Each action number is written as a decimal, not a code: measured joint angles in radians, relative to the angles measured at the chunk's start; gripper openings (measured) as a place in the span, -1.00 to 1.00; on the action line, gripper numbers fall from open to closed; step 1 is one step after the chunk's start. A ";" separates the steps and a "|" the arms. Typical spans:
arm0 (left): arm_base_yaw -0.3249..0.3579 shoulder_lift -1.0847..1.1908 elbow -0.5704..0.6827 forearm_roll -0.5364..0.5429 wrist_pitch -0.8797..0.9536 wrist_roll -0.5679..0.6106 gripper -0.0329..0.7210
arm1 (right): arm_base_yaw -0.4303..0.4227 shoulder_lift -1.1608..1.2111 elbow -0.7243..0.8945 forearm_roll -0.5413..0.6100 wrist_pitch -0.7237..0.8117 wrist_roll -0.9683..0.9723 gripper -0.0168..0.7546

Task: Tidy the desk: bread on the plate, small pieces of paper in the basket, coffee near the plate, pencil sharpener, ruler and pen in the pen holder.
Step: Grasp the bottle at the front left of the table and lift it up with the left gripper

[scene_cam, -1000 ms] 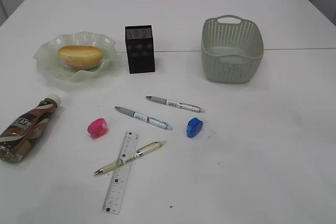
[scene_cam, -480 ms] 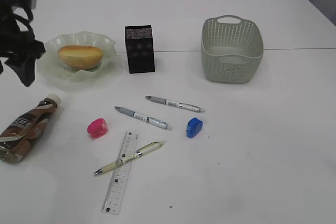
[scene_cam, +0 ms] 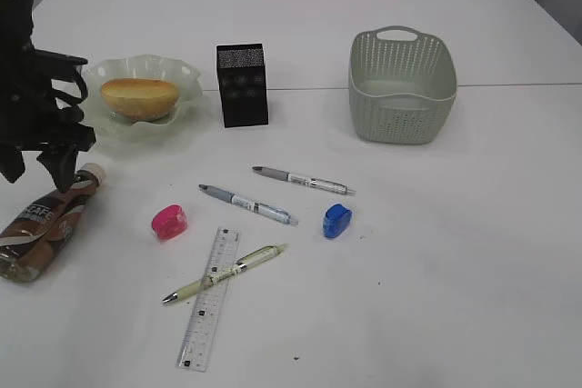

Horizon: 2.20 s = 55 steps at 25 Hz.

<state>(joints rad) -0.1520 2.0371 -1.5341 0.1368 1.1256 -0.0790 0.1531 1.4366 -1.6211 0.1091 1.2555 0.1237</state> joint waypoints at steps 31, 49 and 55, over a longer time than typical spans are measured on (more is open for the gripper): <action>0.013 0.188 -0.006 -0.065 -0.073 -0.002 0.28 | 0.000 0.000 0.049 0.000 0.000 -0.002 0.06; 0.013 0.058 -0.007 -0.096 -0.030 -0.002 -0.09 | 0.000 0.000 0.049 0.000 0.000 -0.002 0.06; 0.013 -0.134 0.119 -0.142 -0.095 -0.002 -0.10 | 0.000 0.000 0.049 0.000 0.000 -0.004 0.06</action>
<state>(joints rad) -0.1395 1.9032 -1.4147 -0.0057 1.0309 -0.0812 0.1531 1.4366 -1.5725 0.1091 1.2555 0.1198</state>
